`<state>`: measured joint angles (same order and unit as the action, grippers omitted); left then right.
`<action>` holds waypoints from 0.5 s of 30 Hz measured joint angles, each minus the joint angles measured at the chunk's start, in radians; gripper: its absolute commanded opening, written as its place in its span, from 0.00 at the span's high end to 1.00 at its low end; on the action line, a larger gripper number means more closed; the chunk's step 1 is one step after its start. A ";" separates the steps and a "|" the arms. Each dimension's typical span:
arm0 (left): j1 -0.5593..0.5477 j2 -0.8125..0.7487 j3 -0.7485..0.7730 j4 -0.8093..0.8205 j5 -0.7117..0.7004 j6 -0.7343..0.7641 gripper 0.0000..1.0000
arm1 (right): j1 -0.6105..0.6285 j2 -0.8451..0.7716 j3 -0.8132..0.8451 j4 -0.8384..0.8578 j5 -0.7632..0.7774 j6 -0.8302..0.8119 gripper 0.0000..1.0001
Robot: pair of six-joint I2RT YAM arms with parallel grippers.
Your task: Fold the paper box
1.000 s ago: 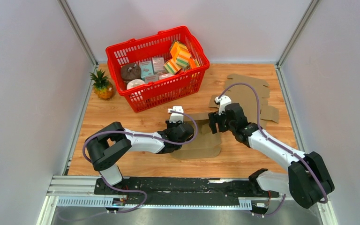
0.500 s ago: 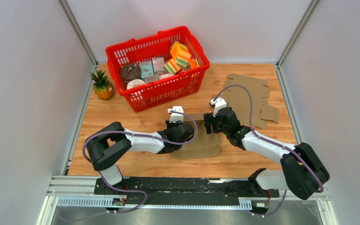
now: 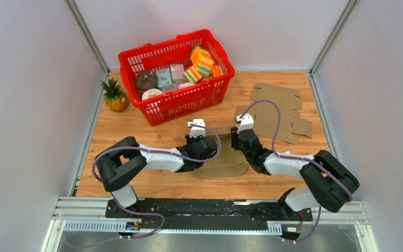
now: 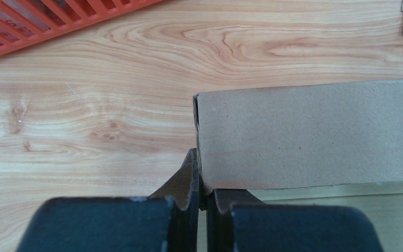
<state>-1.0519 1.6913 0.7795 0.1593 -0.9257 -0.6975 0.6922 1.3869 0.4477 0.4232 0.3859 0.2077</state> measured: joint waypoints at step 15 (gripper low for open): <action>-0.001 -0.051 -0.073 0.040 -0.008 -0.008 1.00 | 0.179 0.220 0.078 0.061 0.389 0.136 1.00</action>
<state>-1.0531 1.6405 0.7067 0.1993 -0.9333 -0.7052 0.8715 1.6070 0.5259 0.4839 0.7746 0.3435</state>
